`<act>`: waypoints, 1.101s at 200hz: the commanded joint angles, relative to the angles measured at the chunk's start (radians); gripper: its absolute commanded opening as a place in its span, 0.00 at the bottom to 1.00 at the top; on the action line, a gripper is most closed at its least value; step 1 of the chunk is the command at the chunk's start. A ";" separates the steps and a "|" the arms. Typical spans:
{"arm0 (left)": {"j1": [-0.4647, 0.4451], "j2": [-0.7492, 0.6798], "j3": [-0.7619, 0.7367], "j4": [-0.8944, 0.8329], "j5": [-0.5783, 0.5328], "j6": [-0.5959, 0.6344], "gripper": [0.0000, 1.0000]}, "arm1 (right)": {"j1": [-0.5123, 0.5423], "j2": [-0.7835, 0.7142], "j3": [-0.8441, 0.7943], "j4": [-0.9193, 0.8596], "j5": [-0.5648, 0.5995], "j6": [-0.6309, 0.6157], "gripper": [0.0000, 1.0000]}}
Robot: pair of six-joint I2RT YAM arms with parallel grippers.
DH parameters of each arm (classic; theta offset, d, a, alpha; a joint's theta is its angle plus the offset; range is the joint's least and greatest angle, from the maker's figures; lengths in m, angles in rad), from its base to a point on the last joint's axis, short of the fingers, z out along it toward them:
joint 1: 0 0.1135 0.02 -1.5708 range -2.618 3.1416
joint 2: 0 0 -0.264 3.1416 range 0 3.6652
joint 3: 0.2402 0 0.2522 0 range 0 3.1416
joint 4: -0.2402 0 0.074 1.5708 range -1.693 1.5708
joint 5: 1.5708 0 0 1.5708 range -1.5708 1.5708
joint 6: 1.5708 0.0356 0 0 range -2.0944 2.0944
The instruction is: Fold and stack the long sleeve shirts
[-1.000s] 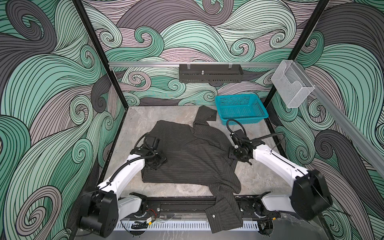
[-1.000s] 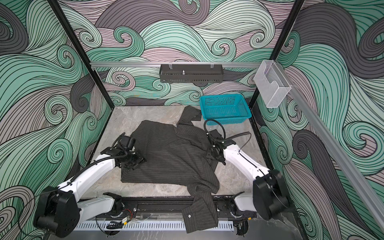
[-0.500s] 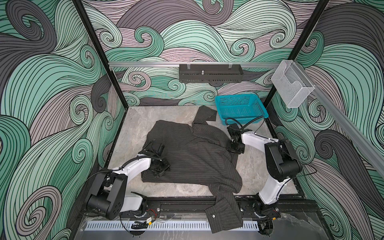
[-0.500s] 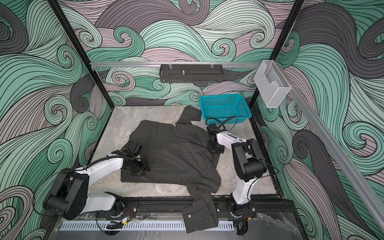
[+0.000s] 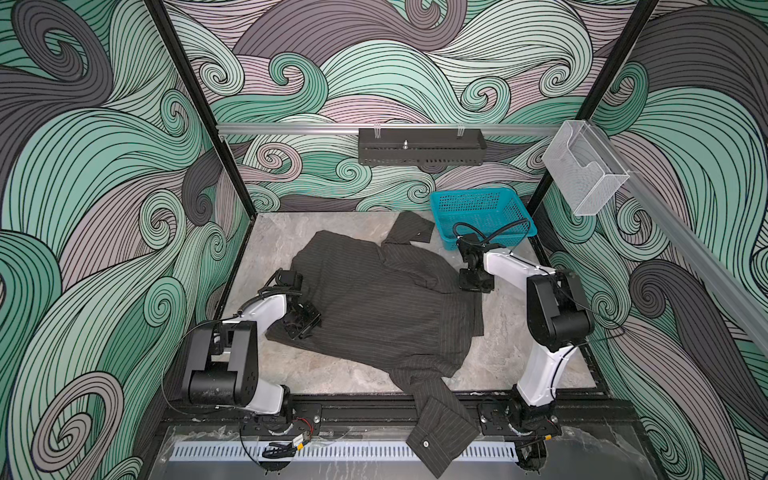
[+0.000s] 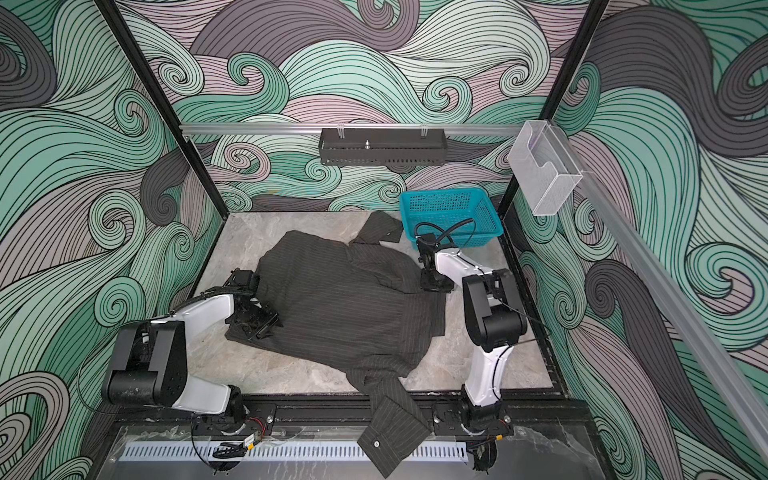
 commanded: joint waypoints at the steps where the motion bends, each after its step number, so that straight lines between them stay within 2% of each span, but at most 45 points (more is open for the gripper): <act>1: 0.003 -0.028 -0.010 -0.067 0.002 0.044 0.41 | 0.053 -0.189 -0.064 -0.070 -0.076 0.063 0.49; 31: -0.019 -0.117 -0.005 -0.072 0.047 0.046 0.46 | 0.130 -0.295 -0.205 -0.035 -0.226 0.173 0.47; 58: -0.041 -0.072 -0.021 -0.033 0.074 0.022 0.47 | 0.252 -0.281 -0.289 0.059 -0.311 0.251 0.44; 86: -0.040 -0.075 -0.061 -0.041 0.058 0.003 0.46 | 0.355 -0.219 -0.348 0.096 -0.340 0.295 0.43; 105: -0.039 -0.126 -0.077 -0.097 0.001 -0.006 0.47 | 0.429 -0.201 -0.396 0.095 -0.334 0.316 0.43; 135: -0.056 -0.227 -0.106 -0.161 -0.028 -0.033 0.47 | 0.505 -0.189 -0.465 0.028 -0.327 0.319 0.43; 161: -0.065 -0.339 -0.095 -0.220 -0.009 -0.076 0.46 | 0.522 -0.243 -0.491 -0.042 -0.311 0.286 0.43; 189: -0.065 -0.438 0.021 -0.204 -0.014 -0.059 0.47 | 0.511 -0.355 -0.412 -0.107 -0.222 0.231 0.45; 204: -0.068 -0.406 0.120 -0.172 -0.067 -0.029 0.50 | 0.478 -0.378 -0.335 -0.124 -0.184 0.210 0.48; 220: -0.068 -0.275 0.269 -0.178 -0.100 0.035 0.51 | 0.416 -0.354 -0.254 -0.125 -0.167 0.187 0.50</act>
